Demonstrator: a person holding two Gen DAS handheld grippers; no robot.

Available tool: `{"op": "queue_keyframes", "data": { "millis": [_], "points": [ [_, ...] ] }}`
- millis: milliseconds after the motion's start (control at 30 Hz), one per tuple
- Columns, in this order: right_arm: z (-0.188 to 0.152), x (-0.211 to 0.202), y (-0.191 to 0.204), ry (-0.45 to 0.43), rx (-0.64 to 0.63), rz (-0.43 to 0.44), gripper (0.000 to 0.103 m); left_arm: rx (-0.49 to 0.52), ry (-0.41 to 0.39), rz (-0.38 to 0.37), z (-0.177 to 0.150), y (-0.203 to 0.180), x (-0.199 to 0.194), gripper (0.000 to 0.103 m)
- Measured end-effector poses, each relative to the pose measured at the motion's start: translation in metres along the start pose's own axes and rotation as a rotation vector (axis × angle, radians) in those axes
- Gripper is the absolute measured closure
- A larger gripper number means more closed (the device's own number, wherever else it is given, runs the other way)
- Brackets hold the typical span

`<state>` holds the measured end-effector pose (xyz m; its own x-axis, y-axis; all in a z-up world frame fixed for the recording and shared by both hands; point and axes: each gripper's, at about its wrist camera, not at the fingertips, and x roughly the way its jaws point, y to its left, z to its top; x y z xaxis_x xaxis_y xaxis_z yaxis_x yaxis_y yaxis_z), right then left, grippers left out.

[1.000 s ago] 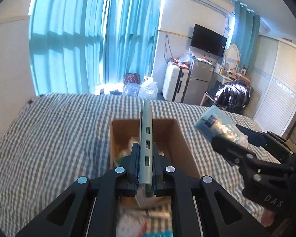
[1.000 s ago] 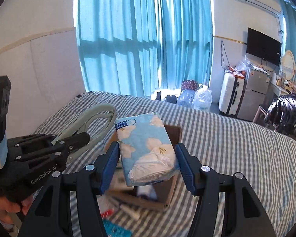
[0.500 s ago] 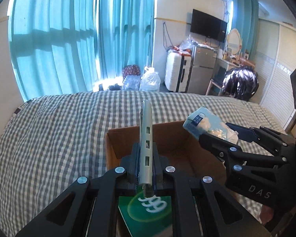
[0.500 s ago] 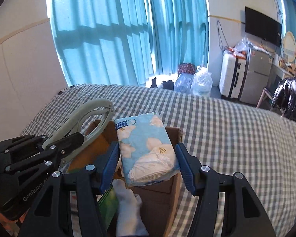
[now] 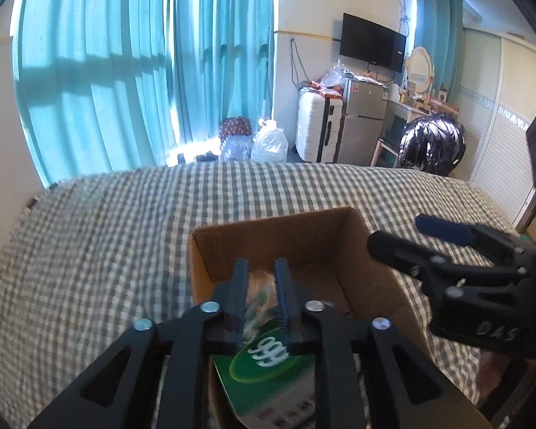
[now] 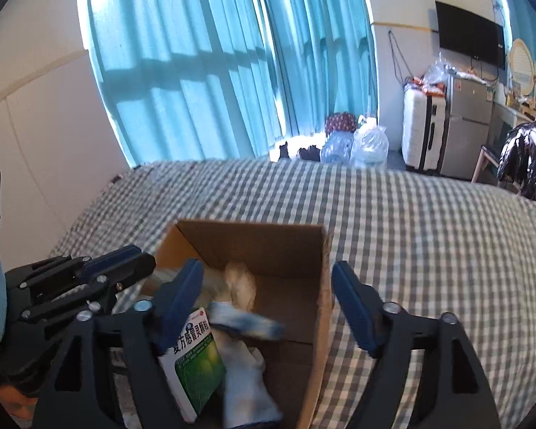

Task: Organize objects
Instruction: 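Carry the clip and tissue pack into the cardboard box and open both tools, then move both tools back toward the remaining cup, tube and blister pack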

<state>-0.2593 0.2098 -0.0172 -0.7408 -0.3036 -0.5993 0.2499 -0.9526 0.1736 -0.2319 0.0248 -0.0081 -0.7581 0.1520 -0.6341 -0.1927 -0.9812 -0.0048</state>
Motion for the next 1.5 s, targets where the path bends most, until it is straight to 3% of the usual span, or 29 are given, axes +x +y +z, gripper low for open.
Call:
{"op": "queue_keyframes", "data": {
  "millis": [33, 100, 167, 300, 367, 433, 567, 800, 1000, 1233, 1500],
  "points": [
    [0.003, -0.008, 0.001, -0.011, 0.001, -0.006, 0.020, 0.003, -0.010, 0.010, 0.002, -0.002, -0.008, 0.059],
    [0.008, -0.030, 0.005, -0.038, -0.005, -0.025, 0.016, -0.013, -0.038, 0.021, 0.007, -0.004, -0.028, 0.038],
    [0.014, -0.053, 0.010, -0.063, -0.018, -0.037, 0.014, -0.038, -0.070, 0.017, 0.011, -0.003, -0.049, 0.036],
    [0.020, -0.111, 0.027, -0.115, -0.063, -0.071, 0.010, -0.056, -0.112, 0.029, 0.015, -0.005, -0.096, 0.019],
    [0.022, -0.136, 0.035, -0.135, -0.074, -0.077, 0.010, -0.057, -0.149, 0.030, 0.014, -0.009, -0.126, 0.018],
    [0.020, -0.163, 0.043, -0.153, -0.078, -0.080, 0.009, -0.063, -0.163, 0.029, 0.013, -0.010, -0.146, 0.015],
    [0.006, -0.208, 0.058, -0.180, -0.096, -0.084, 0.005, -0.081, -0.199, 0.045, 0.001, -0.013, -0.189, 0.000],
    [-0.036, -0.263, 0.071, -0.196, -0.109, -0.084, 0.000, -0.090, -0.206, 0.085, -0.033, -0.012, -0.234, 0.000],
    [-0.071, -0.274, 0.079, -0.191, -0.136, -0.100, 0.000, -0.108, -0.174, 0.113, -0.071, -0.005, -0.242, 0.000],
    [-0.116, -0.239, 0.075, -0.134, -0.135, -0.112, 0.000, -0.141, -0.150, 0.168, -0.128, 0.003, -0.223, 0.000],
    [-0.163, -0.151, 0.057, -0.003, -0.139, -0.153, 0.000, -0.195, -0.031, 0.148, -0.181, 0.011, -0.143, 0.000]
  ]
}}
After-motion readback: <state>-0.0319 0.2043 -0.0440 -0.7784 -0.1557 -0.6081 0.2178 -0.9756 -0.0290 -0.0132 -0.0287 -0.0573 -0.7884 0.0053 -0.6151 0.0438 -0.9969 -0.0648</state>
